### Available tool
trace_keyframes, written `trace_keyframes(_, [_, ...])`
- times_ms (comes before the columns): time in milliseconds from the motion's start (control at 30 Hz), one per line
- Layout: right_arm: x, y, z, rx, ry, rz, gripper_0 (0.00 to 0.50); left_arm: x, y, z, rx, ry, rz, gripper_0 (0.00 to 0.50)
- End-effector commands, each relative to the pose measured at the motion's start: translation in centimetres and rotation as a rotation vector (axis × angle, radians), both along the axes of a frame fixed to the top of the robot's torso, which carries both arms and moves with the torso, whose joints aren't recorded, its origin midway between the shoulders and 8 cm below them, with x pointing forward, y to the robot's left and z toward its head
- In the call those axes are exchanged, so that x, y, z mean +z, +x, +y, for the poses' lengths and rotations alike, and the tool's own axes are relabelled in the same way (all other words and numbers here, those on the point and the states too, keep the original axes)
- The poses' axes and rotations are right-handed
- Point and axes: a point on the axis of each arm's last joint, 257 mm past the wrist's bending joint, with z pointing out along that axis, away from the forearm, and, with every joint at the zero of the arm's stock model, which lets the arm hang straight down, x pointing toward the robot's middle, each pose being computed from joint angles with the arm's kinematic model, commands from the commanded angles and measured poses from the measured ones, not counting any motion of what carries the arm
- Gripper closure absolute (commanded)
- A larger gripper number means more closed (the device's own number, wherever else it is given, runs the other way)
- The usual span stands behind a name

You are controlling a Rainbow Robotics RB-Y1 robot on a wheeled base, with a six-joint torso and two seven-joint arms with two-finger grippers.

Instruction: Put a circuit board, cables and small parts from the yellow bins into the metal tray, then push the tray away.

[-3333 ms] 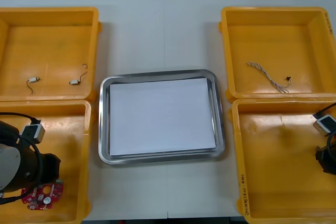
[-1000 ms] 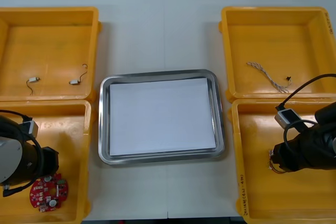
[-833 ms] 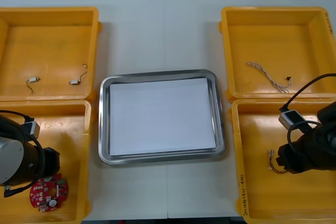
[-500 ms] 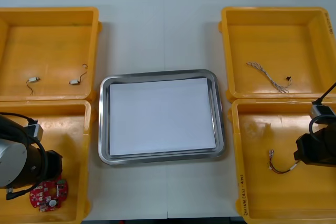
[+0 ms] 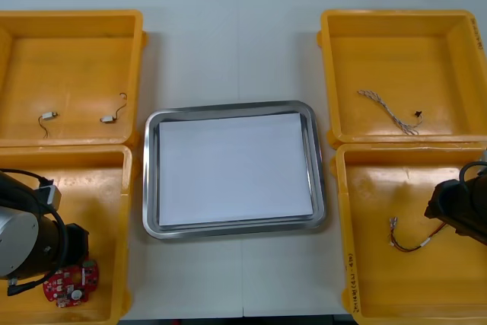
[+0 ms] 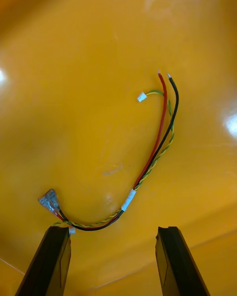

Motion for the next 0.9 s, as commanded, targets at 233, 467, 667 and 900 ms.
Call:
trace_keyframes(233, [-1.0, -1.1, -2.1, -0.223, 0.048, -0.011, 0.000, -1.3, -1.0, 0.3, -0.100, 0.046, 0.030, 0.022])
trace_keyframes(467, [-1.9, -1.4, -1.3, -0.263, 0.101, -0.016, 0.000, -1.4, -1.0, 0.2, -0.102, 0.049, 0.033, 0.081])
trace_keyframes(667, [-2.5, -1.3, -0.7, -0.278, 0.127, -0.031, 0.000, -1.5, -1.0, 0.2, -0.103, 0.049, 0.034, 0.321])
trace_keyframes(900, [-3.2, -1.4, -0.6, -0.291, 0.125, -0.041, 0.000, -1.5, -1.0, 0.3, -0.103, 0.050, 0.034, 0.500])
